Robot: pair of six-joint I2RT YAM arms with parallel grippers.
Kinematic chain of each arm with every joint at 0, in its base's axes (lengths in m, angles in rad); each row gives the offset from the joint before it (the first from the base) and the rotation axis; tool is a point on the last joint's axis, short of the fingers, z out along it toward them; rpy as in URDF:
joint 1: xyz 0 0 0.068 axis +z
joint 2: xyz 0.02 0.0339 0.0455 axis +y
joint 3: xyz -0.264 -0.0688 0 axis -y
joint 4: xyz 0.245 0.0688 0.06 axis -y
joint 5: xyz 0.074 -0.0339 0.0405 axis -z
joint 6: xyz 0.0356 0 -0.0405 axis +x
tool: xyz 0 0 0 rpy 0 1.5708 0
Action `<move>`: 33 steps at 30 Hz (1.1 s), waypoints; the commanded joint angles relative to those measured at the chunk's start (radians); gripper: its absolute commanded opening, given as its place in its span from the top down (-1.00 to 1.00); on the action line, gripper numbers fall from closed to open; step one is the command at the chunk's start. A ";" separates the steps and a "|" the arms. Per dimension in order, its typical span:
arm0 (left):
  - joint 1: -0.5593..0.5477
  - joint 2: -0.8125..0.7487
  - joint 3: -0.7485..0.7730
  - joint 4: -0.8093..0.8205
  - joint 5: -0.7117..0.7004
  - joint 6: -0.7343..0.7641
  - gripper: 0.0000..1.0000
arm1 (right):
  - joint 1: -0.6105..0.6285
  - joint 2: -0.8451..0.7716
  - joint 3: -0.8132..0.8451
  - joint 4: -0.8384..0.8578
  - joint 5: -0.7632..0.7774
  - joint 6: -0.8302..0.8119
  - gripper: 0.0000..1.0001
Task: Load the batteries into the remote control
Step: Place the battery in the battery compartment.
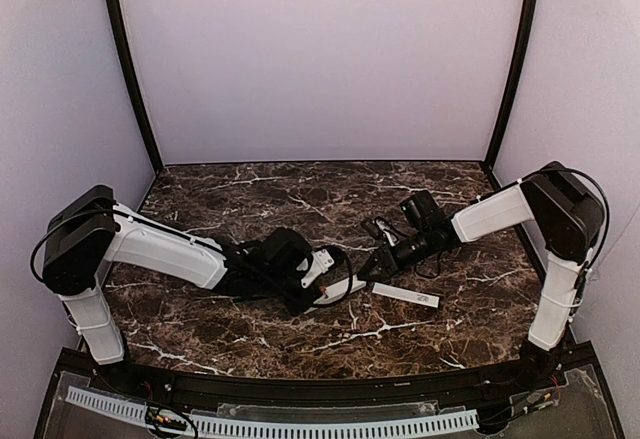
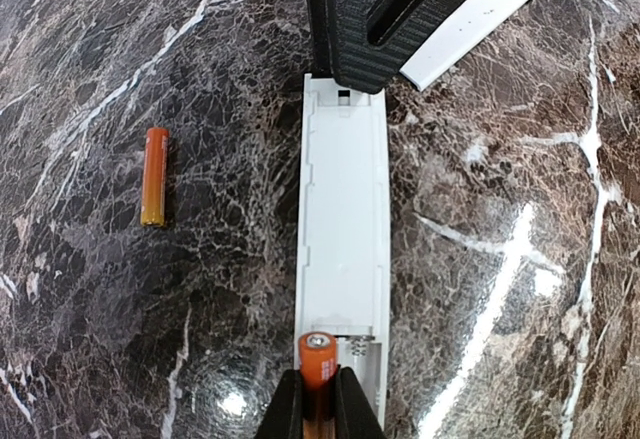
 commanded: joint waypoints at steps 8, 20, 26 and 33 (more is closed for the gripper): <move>-0.007 -0.003 0.015 -0.088 -0.017 0.036 0.76 | 0.011 0.013 0.007 0.005 -0.007 -0.006 0.45; -0.008 -0.008 0.037 -0.118 -0.012 0.044 0.59 | 0.011 0.013 0.012 0.001 -0.008 -0.008 0.45; -0.007 -0.029 0.046 -0.125 -0.017 0.033 0.53 | 0.012 0.013 0.012 -0.001 -0.009 -0.009 0.45; -0.007 -0.073 0.059 -0.134 0.003 0.012 0.36 | 0.011 0.008 0.012 -0.001 -0.010 -0.009 0.44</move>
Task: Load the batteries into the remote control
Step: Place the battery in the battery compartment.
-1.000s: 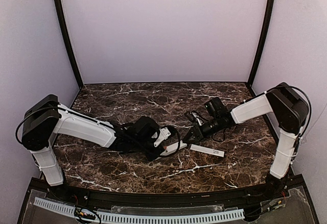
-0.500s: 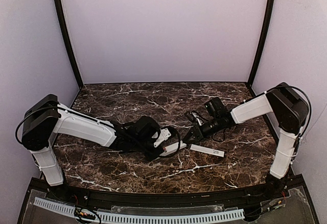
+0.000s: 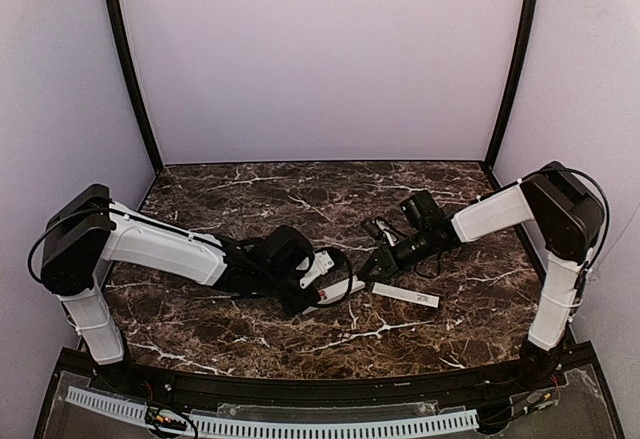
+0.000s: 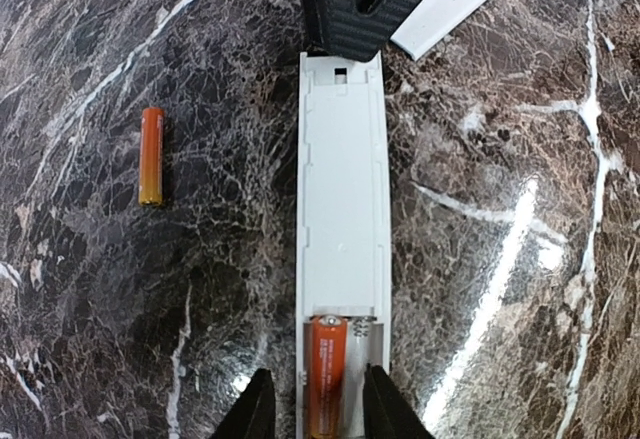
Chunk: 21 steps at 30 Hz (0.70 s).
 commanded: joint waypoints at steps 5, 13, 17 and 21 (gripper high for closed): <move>-0.004 -0.084 0.057 -0.063 0.005 -0.056 0.24 | 0.012 -0.023 0.004 -0.003 0.007 -0.013 0.40; 0.022 -0.207 -0.093 0.032 0.051 -0.140 -0.38 | 0.003 -0.099 0.010 -0.057 0.075 -0.024 0.13; 0.033 -0.288 -0.248 0.211 0.159 -0.119 -0.42 | -0.004 -0.145 0.024 -0.104 0.101 -0.026 0.15; 0.033 -0.355 -0.437 0.466 0.187 -0.064 -0.40 | 0.032 -0.182 0.050 -0.139 0.100 -0.009 0.32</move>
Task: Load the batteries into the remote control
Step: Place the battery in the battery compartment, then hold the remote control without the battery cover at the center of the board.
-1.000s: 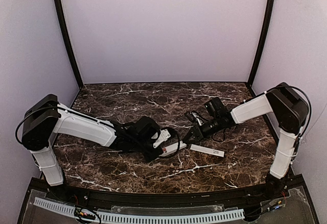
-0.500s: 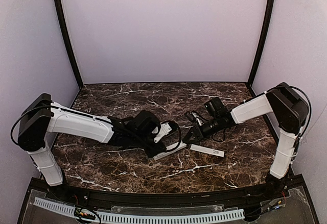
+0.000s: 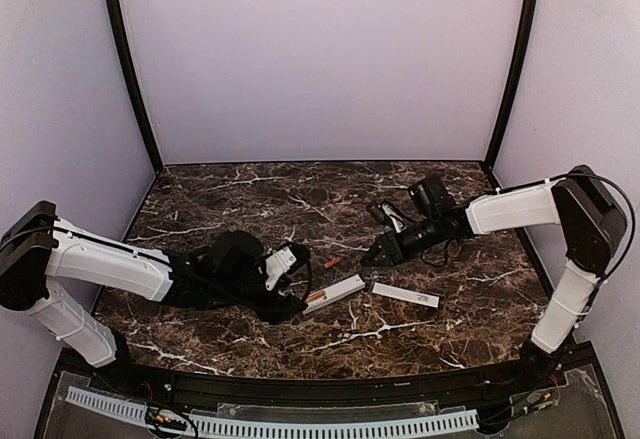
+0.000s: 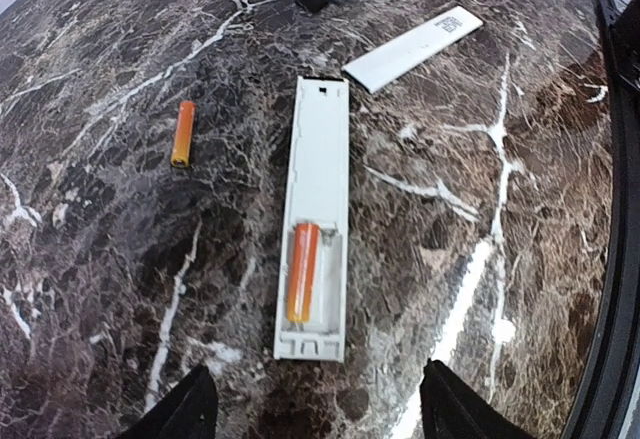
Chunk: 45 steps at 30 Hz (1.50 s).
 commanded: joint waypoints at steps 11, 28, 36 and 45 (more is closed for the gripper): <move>0.001 -0.005 -0.273 0.508 0.051 0.187 -0.34 | 0.172 0.039 0.124 -0.060 0.045 0.094 0.47; 0.050 0.198 -0.270 0.701 0.119 0.166 -0.30 | 0.207 0.139 0.195 -0.043 0.050 0.139 0.52; 0.080 0.263 -0.256 0.739 0.158 0.152 -0.23 | 0.218 0.160 0.213 -0.053 0.058 0.153 0.58; 0.080 0.311 -0.241 0.758 0.169 0.152 -0.11 | 0.241 0.175 0.229 -0.074 0.083 0.169 0.63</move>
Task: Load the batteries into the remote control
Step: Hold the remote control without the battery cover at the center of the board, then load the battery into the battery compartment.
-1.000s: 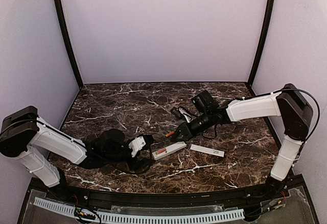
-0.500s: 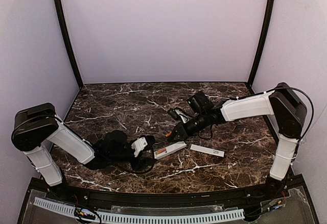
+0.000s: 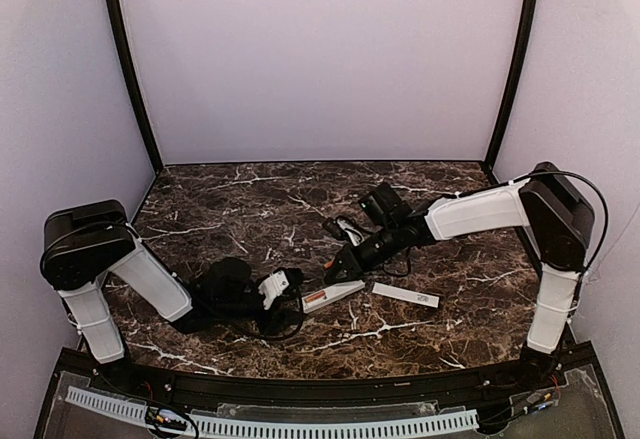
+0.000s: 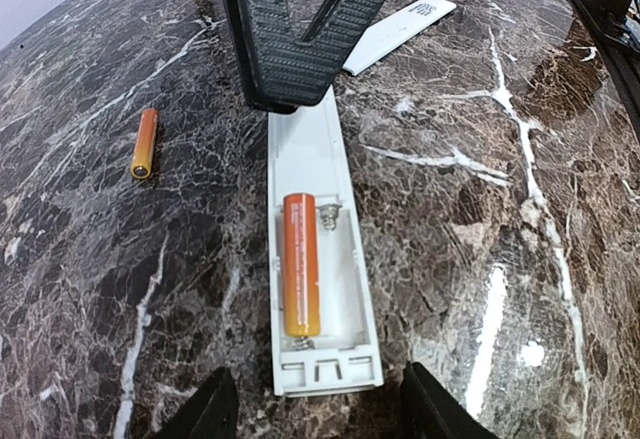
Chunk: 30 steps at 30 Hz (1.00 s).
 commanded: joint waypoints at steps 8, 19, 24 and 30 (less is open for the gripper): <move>0.003 0.034 0.020 0.033 0.022 -0.016 0.10 | 0.036 0.040 0.045 -0.027 0.047 0.019 0.66; -0.004 0.055 0.052 0.004 0.022 -0.028 0.29 | 0.053 0.064 0.079 -0.057 0.069 0.016 0.73; -0.005 0.062 0.056 0.004 0.020 -0.031 0.36 | 0.058 0.077 0.093 -0.077 0.091 0.012 0.77; -0.007 0.066 0.058 0.004 0.020 -0.032 0.38 | 0.061 0.084 0.103 -0.100 0.115 0.007 0.80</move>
